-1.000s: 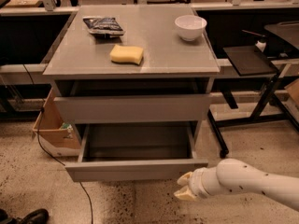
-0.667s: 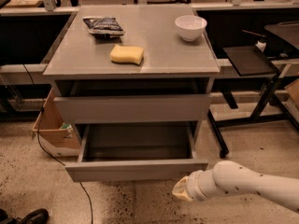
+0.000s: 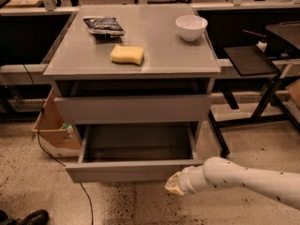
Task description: Close middle drawer
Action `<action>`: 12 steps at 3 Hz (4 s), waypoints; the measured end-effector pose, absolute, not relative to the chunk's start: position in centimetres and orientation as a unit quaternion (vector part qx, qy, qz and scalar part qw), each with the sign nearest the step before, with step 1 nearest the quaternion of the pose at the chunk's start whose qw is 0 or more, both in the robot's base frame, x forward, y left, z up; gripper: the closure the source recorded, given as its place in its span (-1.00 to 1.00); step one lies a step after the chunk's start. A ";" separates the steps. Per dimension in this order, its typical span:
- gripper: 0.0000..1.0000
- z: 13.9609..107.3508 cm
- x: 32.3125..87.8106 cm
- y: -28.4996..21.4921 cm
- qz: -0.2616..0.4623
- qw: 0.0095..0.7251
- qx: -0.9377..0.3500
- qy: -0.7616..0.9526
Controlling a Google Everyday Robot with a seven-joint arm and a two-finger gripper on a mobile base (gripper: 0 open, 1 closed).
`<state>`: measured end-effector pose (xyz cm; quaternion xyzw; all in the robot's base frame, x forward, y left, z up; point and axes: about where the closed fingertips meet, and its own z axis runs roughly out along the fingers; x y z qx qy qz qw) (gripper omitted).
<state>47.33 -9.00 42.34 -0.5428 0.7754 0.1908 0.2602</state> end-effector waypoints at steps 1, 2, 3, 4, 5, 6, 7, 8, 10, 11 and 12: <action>1.00 41.8 50.1 -8.0 0.185 0.277 -0.542 0.771; 1.00 42.1 53.4 -7.2 0.177 0.300 -0.538 0.767; 1.00 42.1 53.4 -7.2 0.177 0.300 -0.538 0.767; 1.00 41.6 54.0 -6.3 0.175 0.308 -0.538 0.765; 1.00 40.4 55.4 -5.5 0.173 0.314 -0.541 0.761; 1.00 40.4 55.4 -5.5 0.173 0.314 -0.541 0.761; 1.00 40.1 58.7 -5.2 0.157 0.336 -0.536 0.759; 1.00 40.0 59.3 -5.2 0.154 0.341 -0.535 0.758; 1.00 39.4 64.3 -5.4 0.133 0.372 -0.524 0.754; 1.00 39.2 66.8 -5.7 0.122 0.388 -0.519 0.752; 1.00 39.2 67.0 -5.8 0.120 0.390 -0.518 0.751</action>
Offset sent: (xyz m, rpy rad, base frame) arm 0.0925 0.0231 0.0015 0.0401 -0.1264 -0.0384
